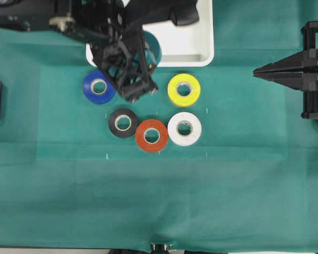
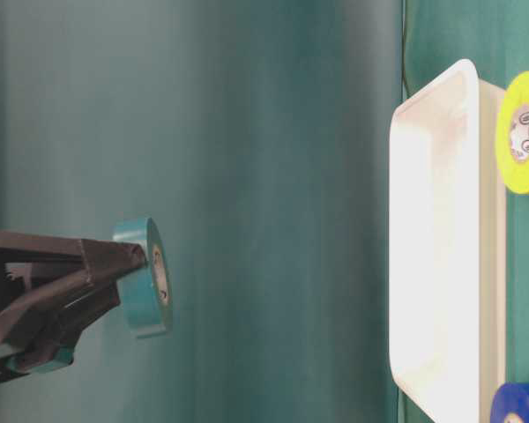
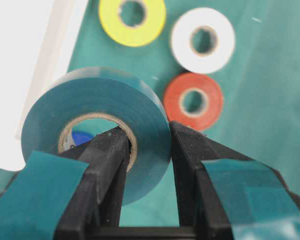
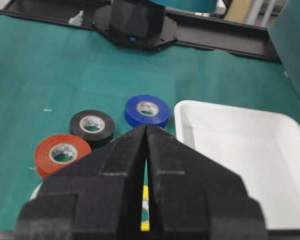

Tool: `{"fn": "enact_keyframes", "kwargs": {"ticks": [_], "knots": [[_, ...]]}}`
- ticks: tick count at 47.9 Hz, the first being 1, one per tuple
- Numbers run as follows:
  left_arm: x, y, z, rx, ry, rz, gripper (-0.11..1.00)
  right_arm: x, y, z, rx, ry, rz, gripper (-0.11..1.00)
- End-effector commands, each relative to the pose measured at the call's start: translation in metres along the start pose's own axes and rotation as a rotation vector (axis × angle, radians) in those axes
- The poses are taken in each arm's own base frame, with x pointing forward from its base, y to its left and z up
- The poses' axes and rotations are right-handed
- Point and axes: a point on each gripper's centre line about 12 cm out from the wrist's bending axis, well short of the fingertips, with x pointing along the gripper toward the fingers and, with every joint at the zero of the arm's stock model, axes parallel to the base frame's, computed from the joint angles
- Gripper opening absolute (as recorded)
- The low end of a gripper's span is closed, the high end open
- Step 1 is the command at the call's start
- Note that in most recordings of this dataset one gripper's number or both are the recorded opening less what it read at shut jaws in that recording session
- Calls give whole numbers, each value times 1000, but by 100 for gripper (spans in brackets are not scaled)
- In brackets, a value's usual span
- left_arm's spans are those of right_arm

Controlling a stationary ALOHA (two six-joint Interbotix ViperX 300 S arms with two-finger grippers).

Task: Pick up the tape from a random location and place it into the white case.
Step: 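Carry the teal roll up over the white tray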

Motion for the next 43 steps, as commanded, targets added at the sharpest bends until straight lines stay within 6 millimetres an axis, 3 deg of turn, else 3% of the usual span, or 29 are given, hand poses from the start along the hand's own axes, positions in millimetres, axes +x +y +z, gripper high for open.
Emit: {"fn": "enact_keyframes", "kwargs": {"ticks": [1,23,43], "knots": [[-22,11,8,-4,-70,-4,21,1,0,5,-3,-11,-1,0],[-27,74,28,-75,-116,64,21,2,0,6,-4,-12,-1,0],[-30,89,30,-102,-120,81,21,1,-2,5,-4,-11,-8,0]]}}
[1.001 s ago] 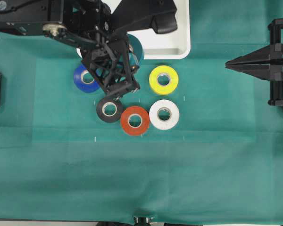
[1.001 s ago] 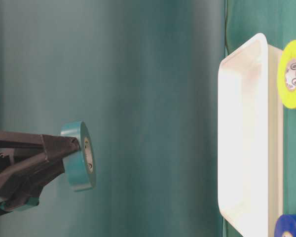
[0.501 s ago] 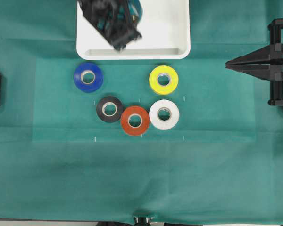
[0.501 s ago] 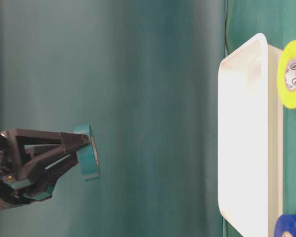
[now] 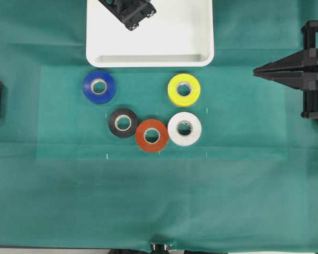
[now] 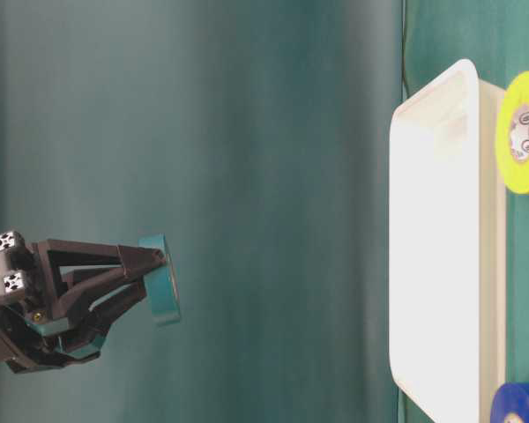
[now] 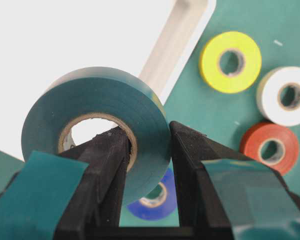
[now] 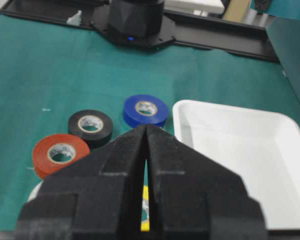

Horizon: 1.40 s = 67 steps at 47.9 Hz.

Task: Pick up the tape from a random location and place it into the white case.
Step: 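Carry the teal roll up over the white tray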

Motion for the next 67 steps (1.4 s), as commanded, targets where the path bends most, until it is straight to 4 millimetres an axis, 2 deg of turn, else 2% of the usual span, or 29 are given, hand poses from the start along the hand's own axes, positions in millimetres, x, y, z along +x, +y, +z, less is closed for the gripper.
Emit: {"fn": "enact_keyframes", "kwargs": {"ticks": [1,32,52,67], "knots": [[-24,-1,5,0,-62,-12,21,2,0,5,-3,-11,-1,0],[-21,0,4,0,-59,-12,21,1,-1,5,-3,-12,-3,0],[22,6,-2,-10,-41,-1,21,1,-1,5,-3,-12,-3,0],[72,25,-14,-35,-37,17,21,2,-1,4,-3,-8,-3,0]]}}
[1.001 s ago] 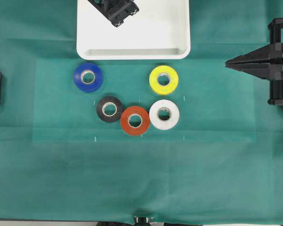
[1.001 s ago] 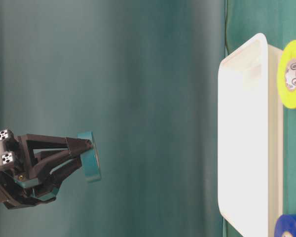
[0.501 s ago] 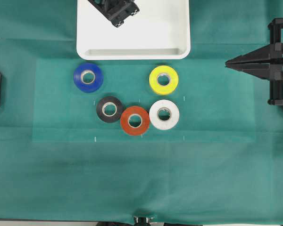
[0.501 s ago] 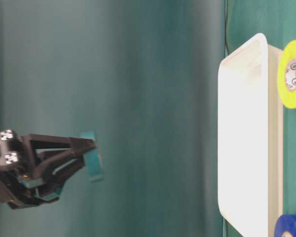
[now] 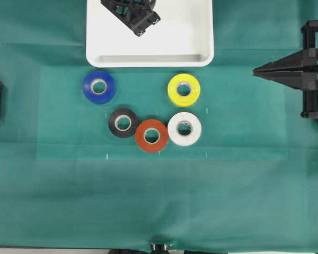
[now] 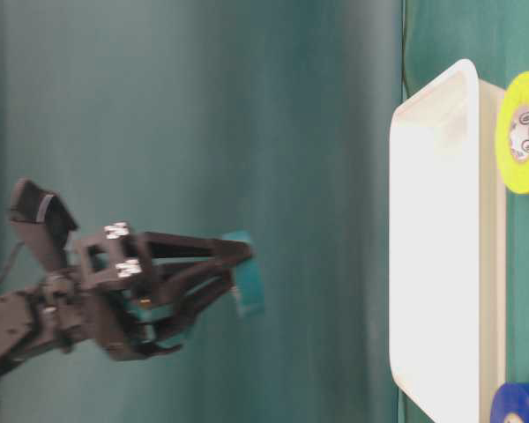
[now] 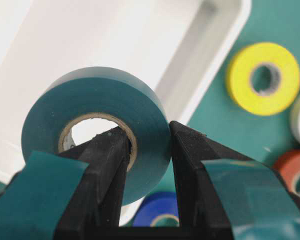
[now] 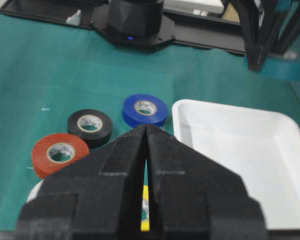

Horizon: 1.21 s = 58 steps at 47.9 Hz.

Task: Pick up the tape from a random location and place it into the white case.
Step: 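Carry the teal roll up over the white tray, then lower the teal roll into the white tray with the left gripper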

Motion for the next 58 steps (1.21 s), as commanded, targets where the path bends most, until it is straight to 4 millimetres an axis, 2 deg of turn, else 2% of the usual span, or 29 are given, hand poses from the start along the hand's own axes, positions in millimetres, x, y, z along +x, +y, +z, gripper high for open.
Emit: {"fn": "enact_keyframes", "kwargs": {"ticks": [1,14,31,44,58], "knots": [[1,4,2,1,-36,-2,21,2,0,4,-2,-8,0,0],[64,21,-11,14,-2,19,21,3,0,2,-1,0,-1,0],[115,50,-25,-25,32,46,21,4,0,-1,-2,9,0,0],[142,52,-32,-7,65,46,21,4,0,-2,0,11,0,0],[144,51,-33,-9,73,45,21,4,0,-1,0,9,0,0]]}}
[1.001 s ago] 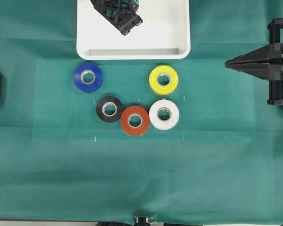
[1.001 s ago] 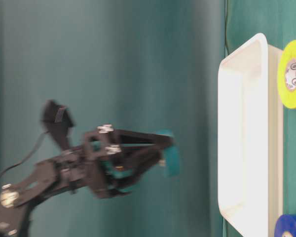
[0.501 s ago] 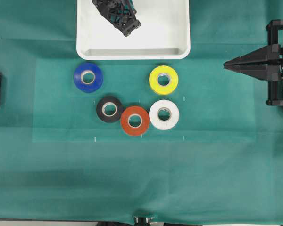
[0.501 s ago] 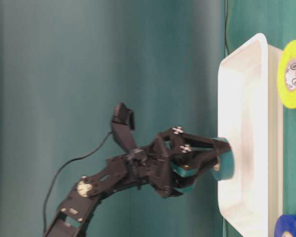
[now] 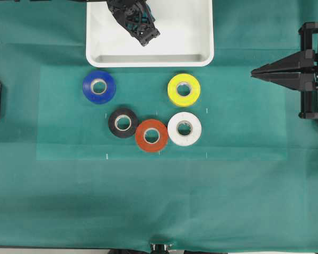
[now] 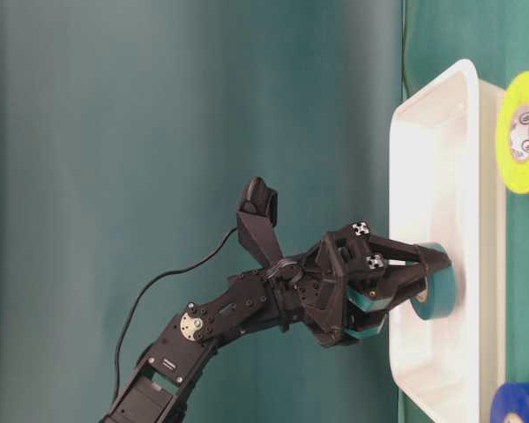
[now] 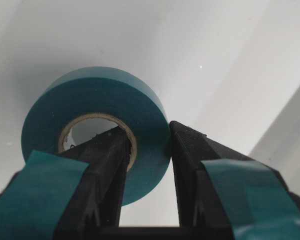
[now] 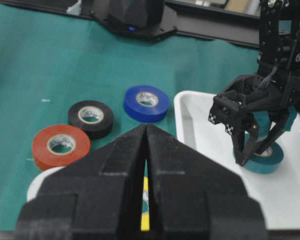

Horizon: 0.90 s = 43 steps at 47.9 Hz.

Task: Pick up the tape from a random location and place it into the white case.
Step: 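Lower the teal roll into the white tray with the left gripper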

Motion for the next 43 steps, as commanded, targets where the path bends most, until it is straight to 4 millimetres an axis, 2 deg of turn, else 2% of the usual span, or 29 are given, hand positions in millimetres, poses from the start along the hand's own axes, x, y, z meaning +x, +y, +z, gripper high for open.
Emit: {"fn": "enact_keyframes", "kwargs": {"ticks": [1,4,6,16,19,32,43], "knots": [[-12,-2,7,0,-31,-7,21,1,0,4,0,-14,0,0],[-12,-2,6,-4,-30,-7,22,1,0,4,0,-12,0,0],[-12,-3,7,-2,-33,-7,28,1,0,5,0,-15,-2,0],[-12,-3,7,-1,-42,-10,88,1,0,4,3,-12,0,0],[-12,-3,7,-3,-42,-10,97,1,0,4,3,-12,-2,0],[-15,-4,7,-7,-38,-12,99,1,0,4,3,-12,0,0],[-42,-8,14,0,-62,-19,99,1,0,5,3,-11,0,0]]}}
